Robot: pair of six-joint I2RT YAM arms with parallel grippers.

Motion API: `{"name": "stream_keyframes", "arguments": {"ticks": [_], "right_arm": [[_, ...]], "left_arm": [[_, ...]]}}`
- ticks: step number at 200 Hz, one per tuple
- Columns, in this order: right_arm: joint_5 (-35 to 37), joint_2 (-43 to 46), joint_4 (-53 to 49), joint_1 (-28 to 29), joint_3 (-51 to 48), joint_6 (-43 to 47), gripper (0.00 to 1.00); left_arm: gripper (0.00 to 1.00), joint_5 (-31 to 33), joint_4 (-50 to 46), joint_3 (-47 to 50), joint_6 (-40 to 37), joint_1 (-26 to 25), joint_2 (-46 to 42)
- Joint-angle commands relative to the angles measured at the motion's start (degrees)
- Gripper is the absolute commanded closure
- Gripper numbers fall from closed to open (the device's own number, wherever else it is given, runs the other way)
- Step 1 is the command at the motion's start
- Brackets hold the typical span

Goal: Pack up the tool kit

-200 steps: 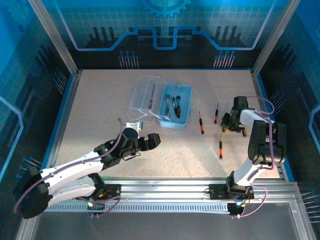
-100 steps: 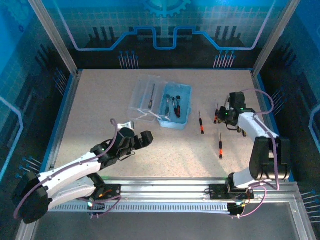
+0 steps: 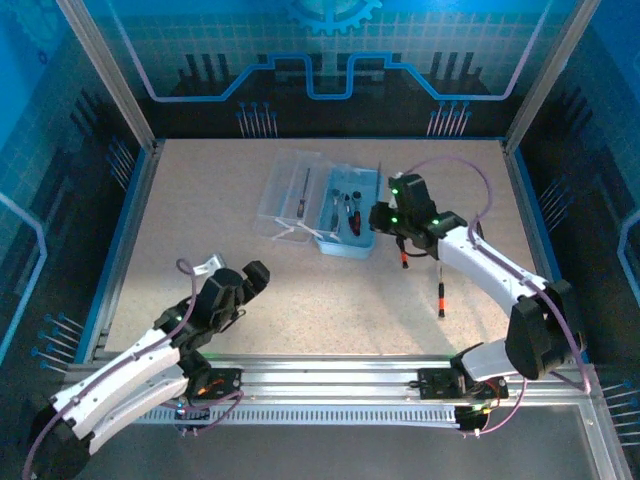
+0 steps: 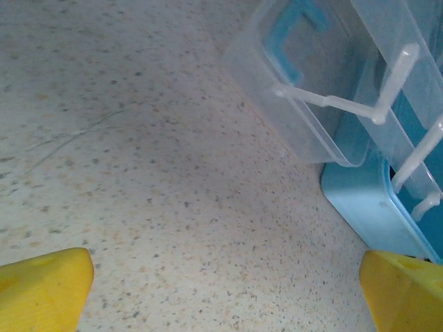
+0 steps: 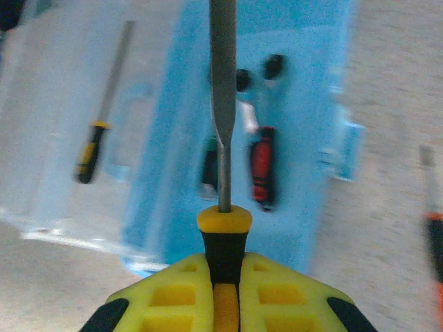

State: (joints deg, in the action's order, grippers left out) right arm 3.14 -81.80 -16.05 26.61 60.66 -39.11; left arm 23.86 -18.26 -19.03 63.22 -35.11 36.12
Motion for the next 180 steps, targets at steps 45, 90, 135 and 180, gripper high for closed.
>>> {"name": "stream_keyframes", "arguments": {"ticks": [45,90,135,180], "right_arm": [[-5.4,-18.2,8.6,7.0,14.7,-11.2,0.87],[-9.3,-28.4,8.1,7.0,23.5,-15.6,0.88],[-8.6,-30.1,8.8,6.8,23.1,-18.2,0.87],[-10.5,-31.8,9.7,6.0,22.5,-19.7,0.86]], "left_arm": [[0.01,6.1,-10.5,4.4,5.3,0.6,-13.9],[0.01,5.2,-13.0,3.4,5.1,0.7,-14.8],[0.01,4.7,-12.6,3.1,4.4,0.8,-14.7],[0.01,4.5,-10.9,3.0,3.5,0.8,-14.4]]}}
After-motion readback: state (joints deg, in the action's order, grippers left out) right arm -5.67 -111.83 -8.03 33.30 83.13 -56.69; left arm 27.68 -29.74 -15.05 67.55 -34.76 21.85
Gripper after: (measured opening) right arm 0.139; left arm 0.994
